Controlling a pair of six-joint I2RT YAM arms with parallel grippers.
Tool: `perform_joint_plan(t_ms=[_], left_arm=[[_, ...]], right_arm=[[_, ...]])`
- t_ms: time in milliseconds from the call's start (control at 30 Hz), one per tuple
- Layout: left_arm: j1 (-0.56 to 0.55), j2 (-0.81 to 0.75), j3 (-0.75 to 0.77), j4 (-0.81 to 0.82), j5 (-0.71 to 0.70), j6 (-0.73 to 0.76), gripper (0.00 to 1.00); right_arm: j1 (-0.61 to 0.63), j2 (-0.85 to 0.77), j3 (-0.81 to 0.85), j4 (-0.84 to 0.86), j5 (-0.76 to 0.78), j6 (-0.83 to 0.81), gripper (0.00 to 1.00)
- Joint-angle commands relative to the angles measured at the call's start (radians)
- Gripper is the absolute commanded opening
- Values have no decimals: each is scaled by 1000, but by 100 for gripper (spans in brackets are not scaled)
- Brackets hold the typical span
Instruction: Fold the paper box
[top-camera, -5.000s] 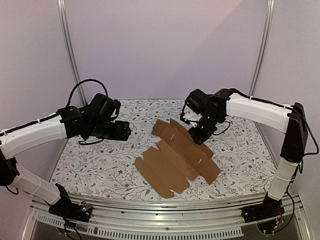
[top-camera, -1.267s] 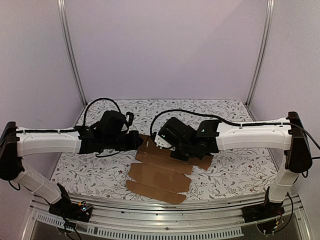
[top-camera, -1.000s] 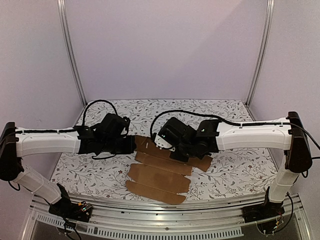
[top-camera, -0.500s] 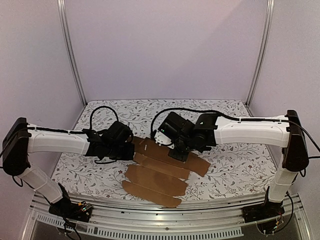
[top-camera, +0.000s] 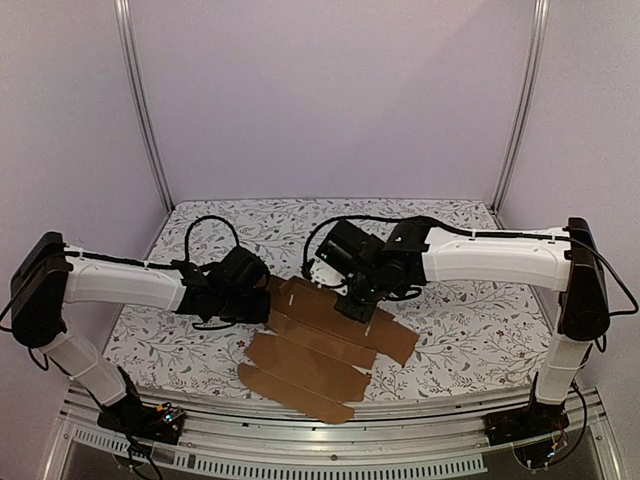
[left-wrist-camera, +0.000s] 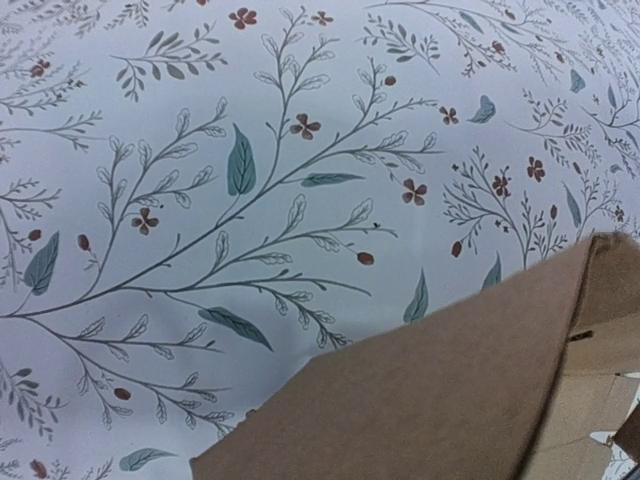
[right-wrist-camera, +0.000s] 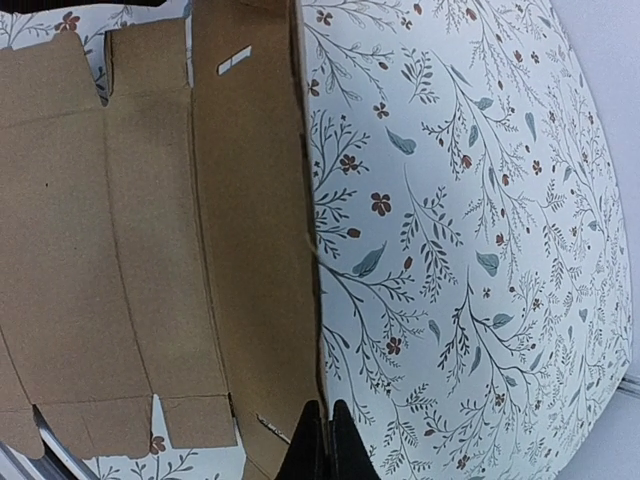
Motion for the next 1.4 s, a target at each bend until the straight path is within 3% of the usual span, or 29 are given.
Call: perform_joint_plan(t_ms=[0,333,800,1367], left_arm=[[-12,13,-16,26,23,10,0],[-22,8,-14,24,21,15,0],[-22,-207,-65,-1,-108,70,0],[-22,-94,-120,203,-33,84,0]], right_arm=[[-21,8,44,-6,-44,54,0],[-31,33,73,-39,-41,92,0],[-62,66,75,-86,-95,108,0],[-96,76,95,-101,-243,135,0]])
